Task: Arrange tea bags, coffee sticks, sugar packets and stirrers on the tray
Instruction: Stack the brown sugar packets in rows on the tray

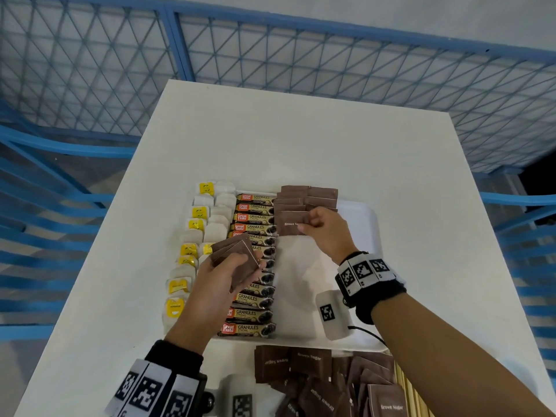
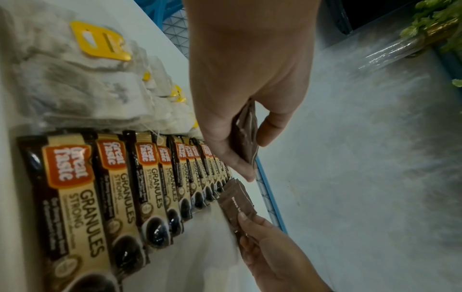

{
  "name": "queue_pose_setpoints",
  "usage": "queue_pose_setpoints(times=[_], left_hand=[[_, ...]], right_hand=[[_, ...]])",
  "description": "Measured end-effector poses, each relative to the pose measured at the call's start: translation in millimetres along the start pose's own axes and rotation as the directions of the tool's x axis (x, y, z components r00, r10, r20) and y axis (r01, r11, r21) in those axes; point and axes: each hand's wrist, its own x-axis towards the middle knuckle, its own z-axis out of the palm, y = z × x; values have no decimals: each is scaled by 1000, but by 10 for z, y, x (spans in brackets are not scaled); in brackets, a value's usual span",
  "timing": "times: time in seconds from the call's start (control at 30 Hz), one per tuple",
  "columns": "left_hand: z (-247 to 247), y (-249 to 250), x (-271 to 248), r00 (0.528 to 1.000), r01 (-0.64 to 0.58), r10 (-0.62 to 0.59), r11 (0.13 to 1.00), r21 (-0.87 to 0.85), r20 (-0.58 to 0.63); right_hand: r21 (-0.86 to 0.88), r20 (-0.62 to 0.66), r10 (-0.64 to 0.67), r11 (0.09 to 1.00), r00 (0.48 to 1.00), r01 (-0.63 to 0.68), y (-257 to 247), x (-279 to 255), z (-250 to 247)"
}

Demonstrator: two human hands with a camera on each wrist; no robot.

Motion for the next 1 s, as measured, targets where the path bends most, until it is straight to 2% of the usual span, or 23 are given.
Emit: queue_pose_setpoints(times=[0.3,0.43,0.57,0.63,0.7,0.83,0.93,1.0], left_hand=[[-17,-8,5,999,-2,5,998,-63,36],[16,-24,0,994,-56,57,998,-10,98],[21,-33,-8,982,-118,101,988,101,162],[21,-36,-11,977,-150,124,978,143,173],[27,-46,-12,976,-168,139,971,168,168],[40,-65,-23,974,-198,165,953,229,158],[59,-80,-31,973,-204,166,943,263,162],[54,-94,-13,980,-177,148,952,251,131]], right_hand=[[-65,-85,-57,997,995,51,21,30,86],[-128,-109,-82,990,991,68,-4,16,93],[-144,-126,-157,980,980,138,-67,-84,88],[-119,-60,-210,972,976,202,-165,-213,66],[-49,83,-227,971,970,232,-271,-370,41],[227,362,-220,963,906,143,-401,-630,-6],[298,427,-260,945,866,137,-365,-665,-36],[302,418,-238,946,877,113,-316,-643,-71]])
